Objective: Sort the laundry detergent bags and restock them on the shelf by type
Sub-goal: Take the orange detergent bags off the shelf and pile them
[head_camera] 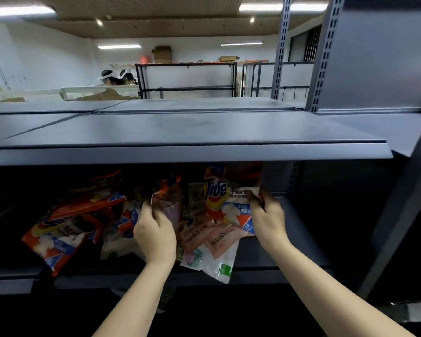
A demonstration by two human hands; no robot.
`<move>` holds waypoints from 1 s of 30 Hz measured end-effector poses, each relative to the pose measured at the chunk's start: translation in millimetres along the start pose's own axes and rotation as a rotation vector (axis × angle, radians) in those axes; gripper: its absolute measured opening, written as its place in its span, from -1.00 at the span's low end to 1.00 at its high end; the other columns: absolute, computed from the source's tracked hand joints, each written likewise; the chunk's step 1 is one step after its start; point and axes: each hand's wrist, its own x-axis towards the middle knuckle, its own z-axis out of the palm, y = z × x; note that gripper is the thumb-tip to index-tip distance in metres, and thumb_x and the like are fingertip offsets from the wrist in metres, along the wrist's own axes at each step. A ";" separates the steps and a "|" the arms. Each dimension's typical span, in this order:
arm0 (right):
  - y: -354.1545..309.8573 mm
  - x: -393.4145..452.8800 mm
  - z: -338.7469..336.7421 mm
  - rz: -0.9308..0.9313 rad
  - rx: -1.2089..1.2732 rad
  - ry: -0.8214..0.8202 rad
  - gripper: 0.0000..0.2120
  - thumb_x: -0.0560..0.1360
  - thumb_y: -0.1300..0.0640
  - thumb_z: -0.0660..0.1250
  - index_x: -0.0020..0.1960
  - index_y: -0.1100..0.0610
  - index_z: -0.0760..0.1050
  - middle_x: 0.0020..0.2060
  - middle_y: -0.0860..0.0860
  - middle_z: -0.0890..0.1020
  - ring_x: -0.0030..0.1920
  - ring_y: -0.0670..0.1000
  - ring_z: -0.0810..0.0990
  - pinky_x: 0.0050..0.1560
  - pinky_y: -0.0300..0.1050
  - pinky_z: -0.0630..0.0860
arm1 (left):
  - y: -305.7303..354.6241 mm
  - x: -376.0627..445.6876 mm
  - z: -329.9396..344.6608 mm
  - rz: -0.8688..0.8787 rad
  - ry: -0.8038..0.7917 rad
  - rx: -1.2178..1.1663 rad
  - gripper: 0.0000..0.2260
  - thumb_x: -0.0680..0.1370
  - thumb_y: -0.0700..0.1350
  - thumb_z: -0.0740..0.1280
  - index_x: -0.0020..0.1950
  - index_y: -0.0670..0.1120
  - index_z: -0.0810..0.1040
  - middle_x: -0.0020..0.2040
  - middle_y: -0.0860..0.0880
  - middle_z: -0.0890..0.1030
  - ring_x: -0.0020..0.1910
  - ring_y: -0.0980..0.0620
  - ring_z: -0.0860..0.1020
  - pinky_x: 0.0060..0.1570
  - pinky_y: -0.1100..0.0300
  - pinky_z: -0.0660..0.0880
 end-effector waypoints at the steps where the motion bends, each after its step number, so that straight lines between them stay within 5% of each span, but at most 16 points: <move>1: -2.9 -4.6 -9.2 -0.011 -0.001 0.019 -0.73 0.59 0.16 0.20 -0.13 -0.17 0.54 -0.12 0.03 0.68 -0.09 0.09 0.67 -0.05 0.11 0.62 | 2.0 -5.1 -2.5 0.025 0.013 0.004 -0.79 0.63 -0.25 0.13 -0.09 -0.24 0.53 -0.29 -0.18 0.55 -0.32 -0.11 0.49 -0.26 0.20 0.30; 5: -10.4 -22.4 -35.9 -0.115 0.021 0.125 -0.79 0.59 0.13 0.22 -0.16 -0.05 0.55 -0.25 0.08 0.65 -0.18 0.15 0.64 -0.15 0.15 0.62 | 18.9 -18.8 -16.7 0.123 0.039 -0.009 -0.74 0.64 -0.18 0.13 -0.21 -0.21 0.45 -0.41 -0.05 0.44 -0.44 0.06 0.34 -0.41 0.28 0.20; 8: -17.0 -38.9 -52.8 -0.232 -0.044 0.200 -0.84 0.59 0.08 0.24 -0.13 0.03 0.55 -0.28 0.13 0.61 -0.19 0.22 0.58 -0.20 0.18 0.55 | 30.1 -29.2 -26.1 0.179 0.014 -0.023 -0.71 0.60 -0.13 0.11 -0.13 -0.28 0.52 -0.30 -0.10 0.55 -0.36 0.00 0.40 -0.32 0.23 0.22; 12: -28.8 -71.2 -75.3 -0.260 -0.075 0.247 -0.81 0.59 0.08 0.24 -0.16 -0.12 0.51 -0.25 -0.07 0.66 -0.19 -0.01 0.65 -0.21 0.08 0.62 | 47.5 -52.5 -39.7 0.180 -0.033 -0.065 -0.69 0.60 -0.10 0.12 -0.18 -0.29 0.49 -0.32 -0.16 0.54 -0.36 -0.01 0.35 -0.34 0.23 0.18; 16: -35.4 -103.2 -103.0 -0.267 -0.101 0.295 -0.85 0.59 0.09 0.24 -0.12 -0.07 0.53 -0.22 -0.14 0.66 -0.16 -0.09 0.66 -0.24 -0.09 0.62 | 65.1 -81.5 -53.1 0.186 -0.094 -0.115 -0.66 0.59 -0.04 0.10 -0.16 -0.27 0.50 -0.28 -0.14 0.57 -0.34 -0.02 0.39 -0.35 0.35 0.20; 20: -44.9 -134.5 -135.3 -0.309 -0.131 0.372 -0.83 0.58 0.07 0.26 -0.14 -0.16 0.49 -0.19 -0.12 0.67 -0.17 -0.11 0.67 -0.28 -0.12 0.62 | 83.6 -108.1 -61.4 0.189 -0.135 -0.176 -0.61 0.59 0.03 0.08 -0.06 -0.24 0.54 -0.19 -0.15 0.62 -0.26 -0.11 0.53 -0.26 0.16 0.36; 27: -64.6 -166.3 -202.6 -0.423 -0.221 0.542 -0.91 0.56 0.04 0.27 -0.06 0.04 0.51 -0.18 -0.14 0.66 -0.17 -0.19 0.66 -0.33 -0.21 0.60 | 134.1 -148.3 -69.4 0.250 -0.186 -0.324 -0.64 0.61 0.02 0.09 -0.12 -0.20 0.54 -0.26 -0.14 0.61 -0.28 -0.19 0.52 -0.26 0.05 0.40; 30: -72.8 -170.5 -231.6 -0.461 -0.199 0.609 -0.89 0.55 0.03 0.28 -0.05 0.05 0.51 -0.17 -0.12 0.66 -0.17 -0.17 0.67 -0.31 -0.17 0.61 | 166.2 -160.7 -66.4 0.305 -0.163 -0.370 -0.64 0.61 0.00 0.10 -0.12 -0.22 0.55 -0.23 -0.22 0.62 -0.24 -0.27 0.53 -0.25 0.13 0.27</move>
